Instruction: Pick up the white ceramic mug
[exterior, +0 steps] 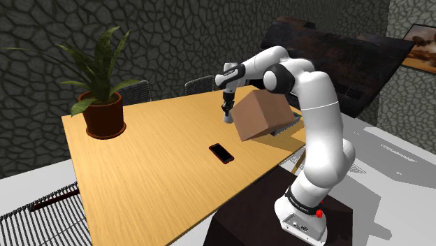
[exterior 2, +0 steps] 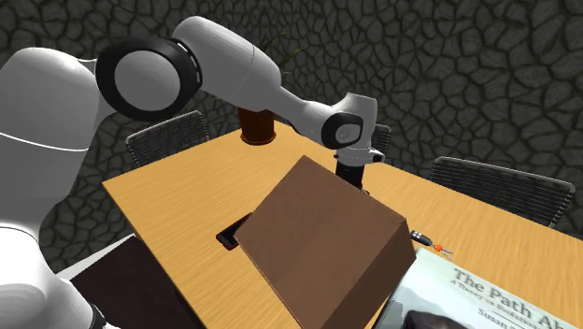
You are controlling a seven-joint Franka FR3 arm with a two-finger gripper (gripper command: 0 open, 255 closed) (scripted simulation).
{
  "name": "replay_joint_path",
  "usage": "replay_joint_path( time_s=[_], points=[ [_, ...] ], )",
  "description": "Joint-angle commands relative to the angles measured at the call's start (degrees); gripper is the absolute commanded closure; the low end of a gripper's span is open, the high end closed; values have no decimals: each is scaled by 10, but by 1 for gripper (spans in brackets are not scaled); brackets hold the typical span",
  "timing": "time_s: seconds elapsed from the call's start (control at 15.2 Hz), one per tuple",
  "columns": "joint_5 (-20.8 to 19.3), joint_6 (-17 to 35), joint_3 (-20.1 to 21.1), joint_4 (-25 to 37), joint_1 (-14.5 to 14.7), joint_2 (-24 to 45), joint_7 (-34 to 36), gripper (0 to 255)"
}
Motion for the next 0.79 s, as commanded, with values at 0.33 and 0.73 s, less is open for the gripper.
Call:
replay_joint_path(
  time_s=[0.33,0.73],
  points=[
    [-7,-38,-6,11,3,-28,1,255],
    [-13,-73,-10,26,5,-48,1,255]
  ],
)
